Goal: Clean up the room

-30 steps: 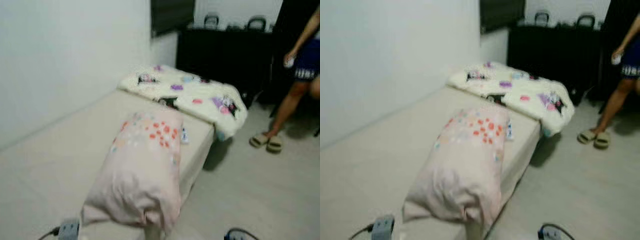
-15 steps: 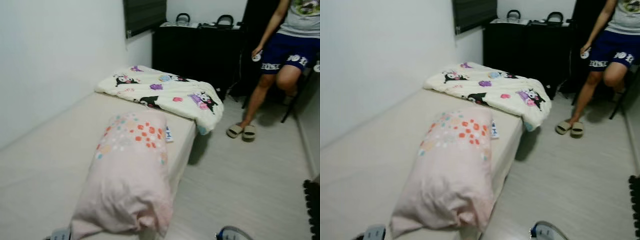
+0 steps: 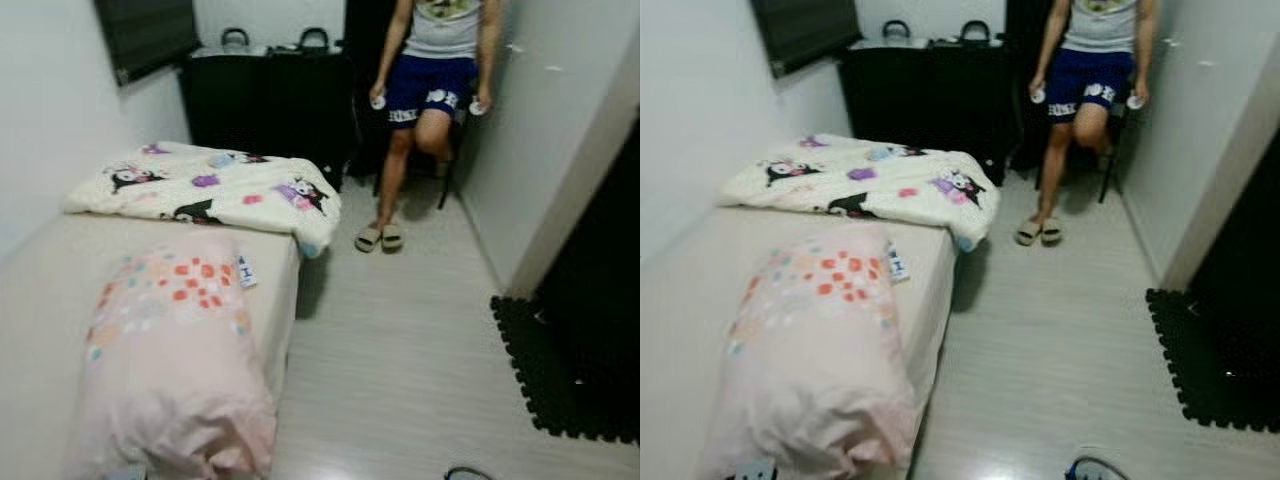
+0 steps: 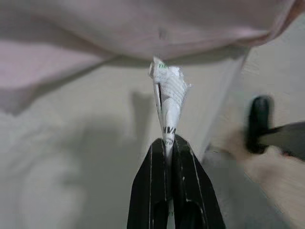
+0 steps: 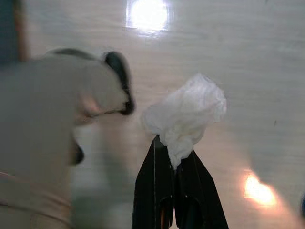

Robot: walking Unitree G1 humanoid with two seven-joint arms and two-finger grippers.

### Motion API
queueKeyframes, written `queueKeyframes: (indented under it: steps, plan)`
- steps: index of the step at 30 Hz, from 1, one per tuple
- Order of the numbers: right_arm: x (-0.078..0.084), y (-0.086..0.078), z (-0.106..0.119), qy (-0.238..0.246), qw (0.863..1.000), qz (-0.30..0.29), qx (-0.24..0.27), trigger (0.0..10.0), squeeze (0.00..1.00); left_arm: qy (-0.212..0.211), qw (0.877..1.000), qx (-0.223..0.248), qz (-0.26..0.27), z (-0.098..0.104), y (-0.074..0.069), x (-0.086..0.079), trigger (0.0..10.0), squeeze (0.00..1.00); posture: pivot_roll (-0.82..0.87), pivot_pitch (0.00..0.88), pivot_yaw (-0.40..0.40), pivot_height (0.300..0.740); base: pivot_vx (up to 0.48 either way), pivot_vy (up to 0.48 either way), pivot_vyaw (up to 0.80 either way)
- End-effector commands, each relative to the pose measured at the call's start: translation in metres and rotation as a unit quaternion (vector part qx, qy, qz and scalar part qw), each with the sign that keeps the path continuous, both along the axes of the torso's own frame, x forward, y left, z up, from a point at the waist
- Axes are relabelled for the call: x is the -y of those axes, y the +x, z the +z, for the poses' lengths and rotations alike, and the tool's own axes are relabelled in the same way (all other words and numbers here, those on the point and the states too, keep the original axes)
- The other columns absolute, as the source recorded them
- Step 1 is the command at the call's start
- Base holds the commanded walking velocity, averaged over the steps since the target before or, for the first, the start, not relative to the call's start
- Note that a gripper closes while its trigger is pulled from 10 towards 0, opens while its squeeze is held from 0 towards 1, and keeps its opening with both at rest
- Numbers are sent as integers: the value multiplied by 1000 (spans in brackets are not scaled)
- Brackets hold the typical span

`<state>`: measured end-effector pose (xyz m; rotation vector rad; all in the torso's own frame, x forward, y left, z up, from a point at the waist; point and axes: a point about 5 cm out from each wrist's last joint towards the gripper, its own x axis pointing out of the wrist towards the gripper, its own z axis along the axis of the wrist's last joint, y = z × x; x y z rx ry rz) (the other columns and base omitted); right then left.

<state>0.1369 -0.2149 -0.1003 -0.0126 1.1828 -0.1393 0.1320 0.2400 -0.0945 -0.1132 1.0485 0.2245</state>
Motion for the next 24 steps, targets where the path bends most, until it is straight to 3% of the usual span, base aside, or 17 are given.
queueKeyframes:
  steps: [1,7,12,24]
  plan:
    - [1,4,2,-1,1000,4,8,10000,0,-6,1000,8,-4,2,5,0,10000,0,-68,20,39,740,0,0,-756]
    - [3,4,2,-3,1000,5,7,10000,0,-12,1000,9,-7,2,5,1,10000,0,-71,23,36,740,0,0,-761]
    - [5,3,2,-4,1000,5,6,10000,0,-13,1000,7,-2,1,4,2,10000,0,-74,25,31,740,0,-434,-763]
    - [4,4,2,-2,1000,9,6,10000,0,1,1000,6,1,1,9,5,10000,0,-72,27,29,740,0,0,-762]
